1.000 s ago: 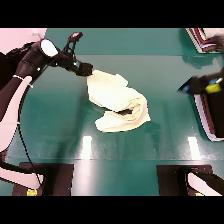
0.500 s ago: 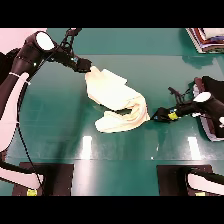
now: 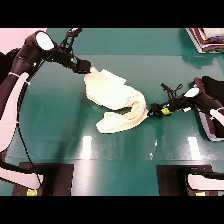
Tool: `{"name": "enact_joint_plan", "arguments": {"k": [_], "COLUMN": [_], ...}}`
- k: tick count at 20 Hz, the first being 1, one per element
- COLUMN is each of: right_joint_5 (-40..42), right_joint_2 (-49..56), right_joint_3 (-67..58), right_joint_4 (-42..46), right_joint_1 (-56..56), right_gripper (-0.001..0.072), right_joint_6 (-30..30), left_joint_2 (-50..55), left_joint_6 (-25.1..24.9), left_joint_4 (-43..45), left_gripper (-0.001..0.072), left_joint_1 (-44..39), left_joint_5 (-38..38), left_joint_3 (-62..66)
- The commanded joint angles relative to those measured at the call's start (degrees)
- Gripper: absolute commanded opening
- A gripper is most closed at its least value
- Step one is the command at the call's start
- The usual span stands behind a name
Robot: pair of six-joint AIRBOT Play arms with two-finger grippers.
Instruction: Fold the shirts.
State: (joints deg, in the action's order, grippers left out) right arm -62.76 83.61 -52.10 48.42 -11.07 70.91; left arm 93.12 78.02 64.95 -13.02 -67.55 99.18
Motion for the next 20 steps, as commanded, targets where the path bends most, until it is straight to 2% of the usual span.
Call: {"name": "enact_joint_plan", "arguments": {"k": [1, 8, 18, 20], "right_joint_5": [0.0, 0.0, 0.0, -0.3], "right_joint_2": [-2.5, -20.5, -35.7, -37.3], "right_joint_3": [-2.9, -23.4, -47.1, -50.7], "right_joint_4": [1.5, 4.6, 5.7, 5.7], "right_joint_1": [1.0, 11.5, 23.5, 26.5], "right_gripper": [0.0012, 0.0012, 0.0012, 0.0012], "right_joint_6": [0.0, 0.2, 0.2, 0.2], "left_joint_2": [-1.7, -18.1, -44.8, -49.0], "left_joint_6": [0.0, 0.0, 0.0, 0.0], "left_joint_4": [2.1, 5.8, 5.7, 5.2], "left_gripper": [0.0023, 0.0024, 0.0024, 0.0023], "left_joint_1": [0.1, 1.8, 1.8, 1.8], "left_joint_5": [-1.0, 3.0, 19.1, 24.7], "left_joint_3": [0.2, 9.3, 11.4, 11.4]}}
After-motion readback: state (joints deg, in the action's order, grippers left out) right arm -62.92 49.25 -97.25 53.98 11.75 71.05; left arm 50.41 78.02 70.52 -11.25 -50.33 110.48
